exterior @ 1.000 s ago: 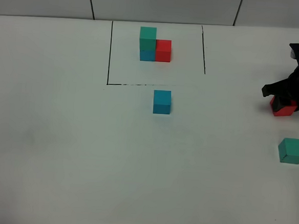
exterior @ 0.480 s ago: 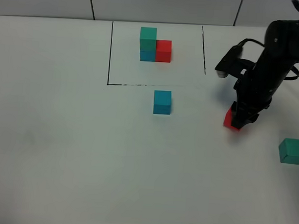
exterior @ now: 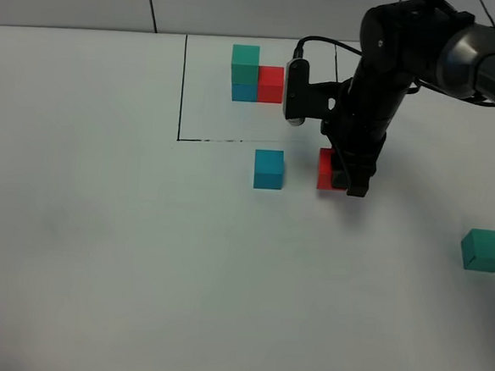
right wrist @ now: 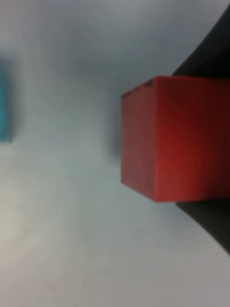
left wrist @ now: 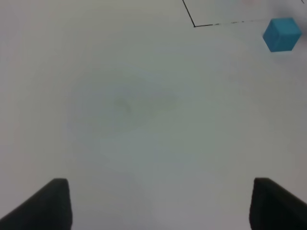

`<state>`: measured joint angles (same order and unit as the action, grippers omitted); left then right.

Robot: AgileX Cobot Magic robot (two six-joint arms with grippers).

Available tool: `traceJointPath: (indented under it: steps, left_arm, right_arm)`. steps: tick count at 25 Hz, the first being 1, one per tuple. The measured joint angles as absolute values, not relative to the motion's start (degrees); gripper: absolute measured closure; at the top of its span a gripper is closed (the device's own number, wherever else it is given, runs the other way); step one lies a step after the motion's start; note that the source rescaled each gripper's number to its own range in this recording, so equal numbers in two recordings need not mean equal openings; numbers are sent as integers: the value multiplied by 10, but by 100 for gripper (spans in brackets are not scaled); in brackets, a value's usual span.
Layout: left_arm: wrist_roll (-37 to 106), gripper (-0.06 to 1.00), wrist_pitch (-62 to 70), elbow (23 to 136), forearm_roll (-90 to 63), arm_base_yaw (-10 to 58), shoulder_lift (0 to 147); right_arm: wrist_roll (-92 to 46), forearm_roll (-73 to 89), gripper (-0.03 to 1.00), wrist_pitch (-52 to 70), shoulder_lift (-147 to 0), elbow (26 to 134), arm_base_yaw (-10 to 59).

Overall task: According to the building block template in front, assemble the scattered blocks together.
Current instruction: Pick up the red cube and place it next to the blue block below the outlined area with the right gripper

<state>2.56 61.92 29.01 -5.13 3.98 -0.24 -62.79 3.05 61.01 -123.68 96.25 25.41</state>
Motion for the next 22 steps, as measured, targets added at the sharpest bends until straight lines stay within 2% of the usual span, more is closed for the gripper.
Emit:
traceJointPath:
  steps: [6, 22]
  left_arm:
    - [26, 3, 619, 290, -51, 40, -2]
    - [26, 3, 619, 290, -51, 40, -2]
  right_arm:
    - [-638, 32, 95, 650, -1298, 1043, 267]
    - [-649, 34, 95, 641, -1327, 1079, 271]
